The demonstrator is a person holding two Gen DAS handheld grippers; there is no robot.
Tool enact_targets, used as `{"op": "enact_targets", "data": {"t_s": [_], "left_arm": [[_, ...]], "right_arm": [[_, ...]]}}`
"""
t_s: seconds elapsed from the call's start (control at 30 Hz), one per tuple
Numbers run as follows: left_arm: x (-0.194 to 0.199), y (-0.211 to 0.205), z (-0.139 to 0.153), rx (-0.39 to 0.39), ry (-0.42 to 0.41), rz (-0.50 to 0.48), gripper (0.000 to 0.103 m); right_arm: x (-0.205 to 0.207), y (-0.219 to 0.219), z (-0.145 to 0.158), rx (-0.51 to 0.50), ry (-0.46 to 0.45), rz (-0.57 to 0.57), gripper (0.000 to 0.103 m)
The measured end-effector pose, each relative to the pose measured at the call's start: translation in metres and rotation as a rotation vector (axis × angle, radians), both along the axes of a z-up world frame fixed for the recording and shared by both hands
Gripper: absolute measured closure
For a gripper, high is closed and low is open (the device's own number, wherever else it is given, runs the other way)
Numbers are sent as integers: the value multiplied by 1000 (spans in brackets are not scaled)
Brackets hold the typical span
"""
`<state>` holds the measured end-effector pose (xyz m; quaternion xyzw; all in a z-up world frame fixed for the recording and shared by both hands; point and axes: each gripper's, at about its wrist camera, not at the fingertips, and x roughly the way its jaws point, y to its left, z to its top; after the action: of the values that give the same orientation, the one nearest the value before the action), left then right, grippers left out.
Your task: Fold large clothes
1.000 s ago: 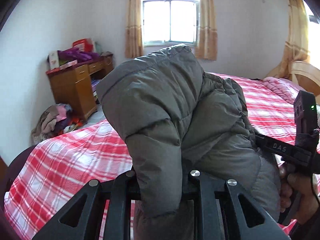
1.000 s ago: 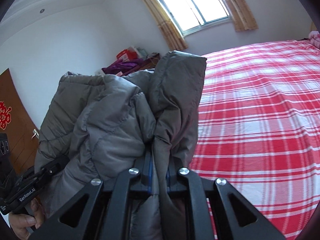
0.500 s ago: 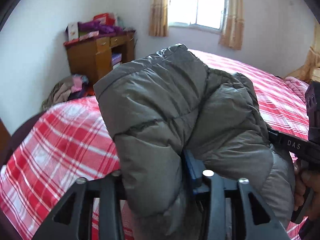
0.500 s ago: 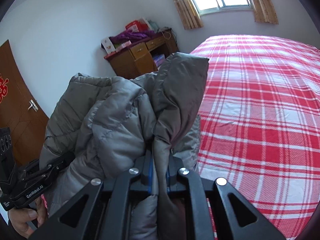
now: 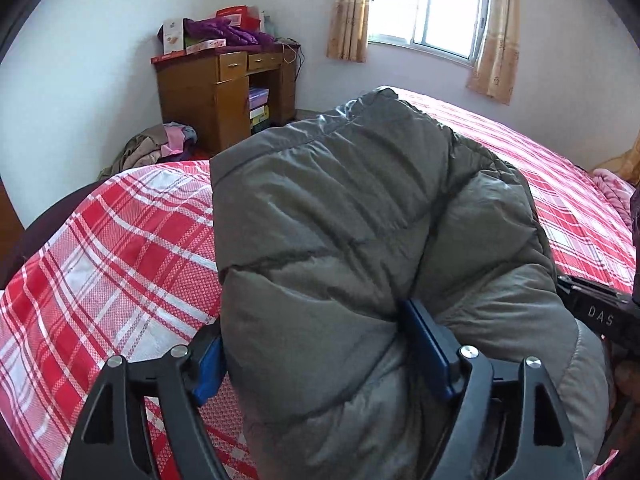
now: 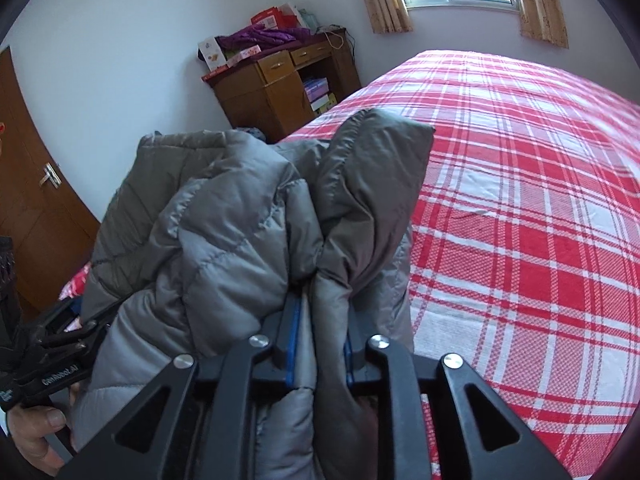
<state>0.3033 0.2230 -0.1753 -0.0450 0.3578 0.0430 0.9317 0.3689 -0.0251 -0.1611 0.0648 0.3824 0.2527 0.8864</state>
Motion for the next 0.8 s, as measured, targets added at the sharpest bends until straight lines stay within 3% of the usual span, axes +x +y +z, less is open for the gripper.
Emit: {"op": "enact_targets", "data": {"t_s": [0.17,0.27,0.33,0.5,0.7,0.8], "left_arm": [[-12,-1,20,29,0,25,23],[-38,-5,50,51,-74,34,23],[-62,-10,73,68,-134,26,23],[-125,-17,122,52,-241,33,19],[-166,-20,147,21,-321,28,17],[-177,-19,152,14,-339,23,16]], "right_arm": [[-1,0,1,-19,10,-8,74],[-9,-6,17,-48,-5,-45,55],[-22,-11,34,-63,-44,-69,36],[-83,-18,83,-117,-165,-83,35],[-154,-27,123,-88,-287,-112,25],[-171,-27,137,-79,-327,-107,24]]}}
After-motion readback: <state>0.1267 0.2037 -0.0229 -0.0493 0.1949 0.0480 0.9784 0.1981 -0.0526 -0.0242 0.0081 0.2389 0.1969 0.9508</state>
